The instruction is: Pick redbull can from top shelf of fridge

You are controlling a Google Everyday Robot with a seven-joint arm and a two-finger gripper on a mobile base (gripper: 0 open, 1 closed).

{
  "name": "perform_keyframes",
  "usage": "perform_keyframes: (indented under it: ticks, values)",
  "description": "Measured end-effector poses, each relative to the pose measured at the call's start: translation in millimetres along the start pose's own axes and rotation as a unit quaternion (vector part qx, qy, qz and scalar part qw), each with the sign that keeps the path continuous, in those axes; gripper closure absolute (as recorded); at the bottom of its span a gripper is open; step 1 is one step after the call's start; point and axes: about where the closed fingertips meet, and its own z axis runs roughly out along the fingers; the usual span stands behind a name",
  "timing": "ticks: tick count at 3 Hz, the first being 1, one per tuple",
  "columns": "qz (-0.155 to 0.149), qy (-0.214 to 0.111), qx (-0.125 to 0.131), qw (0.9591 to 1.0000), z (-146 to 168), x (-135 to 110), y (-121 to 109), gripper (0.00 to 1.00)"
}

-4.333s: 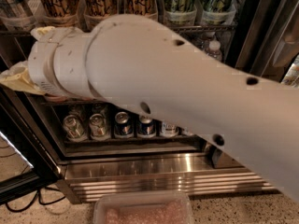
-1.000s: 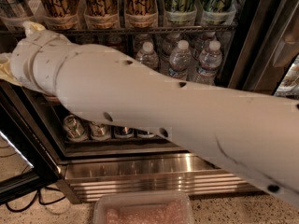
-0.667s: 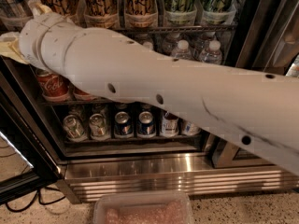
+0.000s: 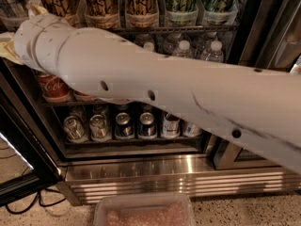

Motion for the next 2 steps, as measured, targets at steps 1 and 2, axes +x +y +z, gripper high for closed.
perform_keyframes:
  ticks: [1, 2]
  values:
    - [-0.003, 0.006, 0.011, 0.9999, 9.8, 4.6, -3.9, 0.36]
    - [-0.007, 0.010, 0.021, 0.9997, 15.3, 5.5, -7.1, 0.36]
